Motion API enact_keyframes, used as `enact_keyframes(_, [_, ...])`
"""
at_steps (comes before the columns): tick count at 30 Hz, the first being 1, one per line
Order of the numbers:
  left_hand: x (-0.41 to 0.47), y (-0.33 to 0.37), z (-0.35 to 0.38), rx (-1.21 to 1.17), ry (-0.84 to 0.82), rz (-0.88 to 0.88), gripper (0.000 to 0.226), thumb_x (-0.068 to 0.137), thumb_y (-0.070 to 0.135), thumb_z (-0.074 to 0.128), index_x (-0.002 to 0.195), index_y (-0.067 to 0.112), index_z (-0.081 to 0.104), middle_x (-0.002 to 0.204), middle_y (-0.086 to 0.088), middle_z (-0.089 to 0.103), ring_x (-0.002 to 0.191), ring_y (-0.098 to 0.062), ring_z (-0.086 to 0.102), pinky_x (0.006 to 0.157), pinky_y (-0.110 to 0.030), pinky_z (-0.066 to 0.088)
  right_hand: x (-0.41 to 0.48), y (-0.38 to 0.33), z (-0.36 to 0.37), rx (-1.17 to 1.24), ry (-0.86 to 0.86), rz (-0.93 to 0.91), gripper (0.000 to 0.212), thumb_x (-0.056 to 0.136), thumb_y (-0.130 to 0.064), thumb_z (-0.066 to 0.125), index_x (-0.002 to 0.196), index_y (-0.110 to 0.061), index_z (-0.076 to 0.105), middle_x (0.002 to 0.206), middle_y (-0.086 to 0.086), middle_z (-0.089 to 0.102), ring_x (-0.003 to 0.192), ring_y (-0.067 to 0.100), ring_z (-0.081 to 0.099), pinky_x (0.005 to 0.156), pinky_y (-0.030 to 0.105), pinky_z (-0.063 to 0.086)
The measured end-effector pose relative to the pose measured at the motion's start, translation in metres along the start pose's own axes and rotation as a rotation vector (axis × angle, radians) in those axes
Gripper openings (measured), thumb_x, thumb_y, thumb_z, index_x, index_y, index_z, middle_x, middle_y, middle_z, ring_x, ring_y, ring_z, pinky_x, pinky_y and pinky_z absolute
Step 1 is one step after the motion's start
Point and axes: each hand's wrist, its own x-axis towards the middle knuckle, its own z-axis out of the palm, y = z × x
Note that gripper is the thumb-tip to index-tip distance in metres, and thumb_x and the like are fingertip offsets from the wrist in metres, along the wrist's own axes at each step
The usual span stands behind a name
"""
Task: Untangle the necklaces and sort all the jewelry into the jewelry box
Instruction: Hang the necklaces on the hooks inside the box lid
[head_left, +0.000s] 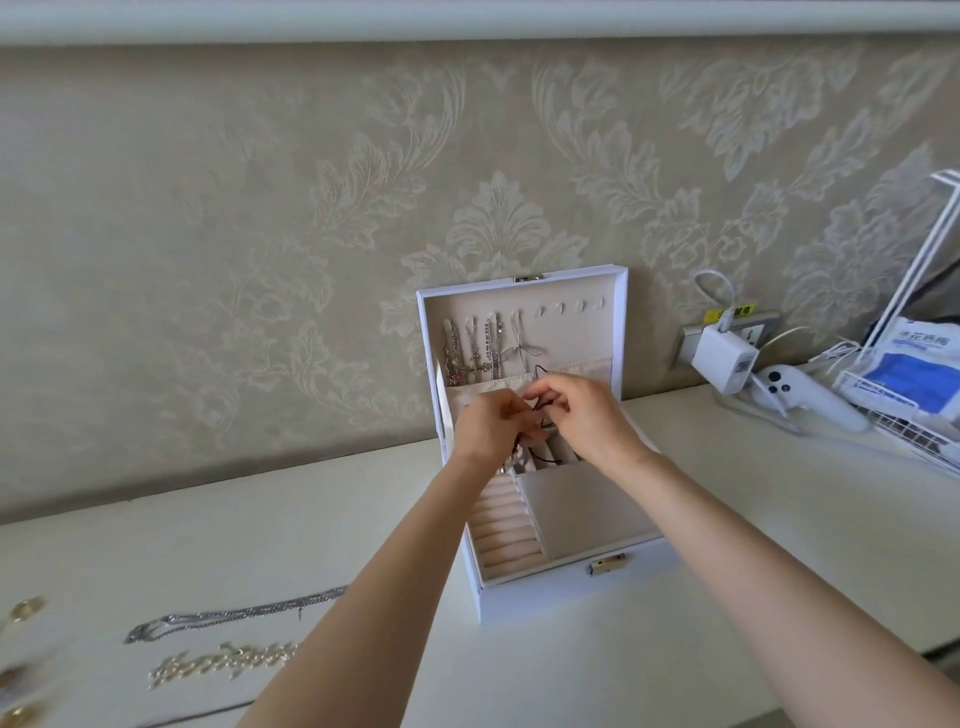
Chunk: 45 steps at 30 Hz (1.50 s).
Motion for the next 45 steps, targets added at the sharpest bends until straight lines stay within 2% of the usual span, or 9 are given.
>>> enact_keyframes(7, [0.004, -0.002, -0.004, 0.174, 0.105, 0.070, 0.009, 0.084, 0.022, 0.067, 0.076, 0.021, 0.064, 0.076, 0.001, 0.071, 0.076, -0.022, 0.067, 0.075, -0.039, 0.055, 0.002, -0.002, -0.002, -0.102, 0.064, -0.031, 0.022, 0.084, 0.001, 0.060, 0.094, -0.014, 0.073, 0.094, -0.001, 0.073, 0.088, 0.016, 0.065, 0.081, 0.030, 0.051])
enact_keyframes(10, [0.002, 0.002, -0.004, 0.222, 0.105, 0.111, 0.008, 0.084, 0.023, 0.068, 0.083, 0.017, 0.063, 0.078, 0.004, 0.063, 0.074, -0.015, 0.058, 0.068, -0.027, 0.046, 0.003, -0.002, -0.006, -0.197, 0.073, 0.004, 0.017, 0.085, -0.006, 0.060, 0.093, -0.015, 0.071, 0.090, 0.000, 0.073, 0.088, 0.020, 0.065, 0.075, 0.030, 0.049])
enact_keyframes(16, [-0.001, 0.005, 0.002, 0.154, 0.053, -0.002, 0.010, 0.076, 0.023, 0.057, 0.076, 0.015, 0.051, 0.075, -0.004, 0.064, 0.067, -0.019, 0.048, 0.066, -0.031, 0.041, 0.004, -0.001, -0.011, -0.224, 0.105, 0.039, 0.010, 0.083, -0.019, 0.070, 0.084, -0.016, 0.061, 0.081, 0.001, 0.071, 0.083, 0.023, 0.064, 0.070, 0.030, 0.047])
enact_keyframes(22, [-0.003, 0.009, 0.005, -0.179, 0.061, -0.182, 0.025, 0.092, 0.016, 0.054, 0.069, 0.009, 0.063, 0.057, 0.003, 0.067, 0.045, -0.006, 0.048, 0.041, -0.012, 0.034, 0.000, -0.006, -0.009, -0.049, 0.168, 0.116, 0.023, 0.076, -0.019, 0.076, 0.068, -0.024, 0.055, 0.069, 0.000, 0.069, 0.070, 0.018, 0.064, 0.069, 0.031, 0.051])
enact_keyframes(25, [-0.002, 0.010, 0.005, -0.360, 0.086, -0.368, 0.027, 0.090, 0.019, 0.060, 0.064, 0.013, 0.060, 0.050, 0.005, 0.058, 0.041, -0.005, 0.039, 0.039, -0.016, 0.026, -0.003, -0.012, -0.007, 0.119, 0.114, 0.248, 0.024, 0.074, -0.018, 0.078, 0.059, -0.022, 0.059, 0.059, 0.000, 0.065, 0.056, 0.012, 0.062, 0.059, 0.023, 0.049])
enact_keyframes(28, [0.000, 0.011, 0.004, -0.517, 0.017, -0.528, 0.021, 0.089, 0.015, 0.061, 0.068, 0.013, 0.057, 0.053, 0.000, 0.053, 0.040, -0.005, 0.040, 0.035, -0.014, 0.023, -0.009, -0.019, -0.009, 0.358, -0.018, 0.353, 0.015, 0.078, -0.009, 0.074, 0.067, -0.013, 0.065, 0.057, 0.006, 0.063, 0.043, 0.011, 0.055, 0.044, 0.017, 0.043])
enact_keyframes(34, [0.002, 0.015, -0.001, -0.706, -0.088, -0.620, 0.021, 0.090, 0.009, 0.054, 0.070, 0.016, 0.057, 0.044, 0.005, 0.046, 0.035, -0.002, 0.038, 0.033, -0.011, 0.020, -0.017, -0.017, -0.007, 0.689, -0.084, 0.407, 0.007, 0.087, -0.004, 0.063, 0.082, -0.002, 0.058, 0.070, 0.019, 0.063, 0.052, 0.025, 0.061, 0.048, 0.027, 0.051])
enact_keyframes(40, [-0.001, 0.021, -0.001, -0.462, 0.094, -0.391, 0.017, 0.078, 0.002, 0.069, 0.072, 0.009, 0.056, 0.054, 0.001, 0.055, 0.047, -0.008, 0.042, 0.034, -0.013, 0.027, -0.016, -0.005, -0.003, 0.628, 0.109, 0.434, 0.013, 0.088, -0.014, 0.064, 0.080, -0.007, 0.058, 0.076, 0.010, 0.066, 0.044, 0.016, 0.054, 0.042, 0.024, 0.037])
enact_keyframes(45, [0.002, 0.023, -0.009, -0.048, 0.099, 0.001, 0.014, 0.078, 0.008, 0.071, 0.076, 0.016, 0.060, 0.079, -0.007, 0.073, 0.076, -0.015, 0.066, 0.076, -0.029, 0.051, -0.013, 0.009, -0.005, 0.444, 0.264, 0.485, 0.035, 0.082, -0.026, 0.070, 0.056, -0.014, 0.050, 0.053, -0.003, 0.048, 0.055, 0.015, 0.043, 0.058, 0.027, 0.034])
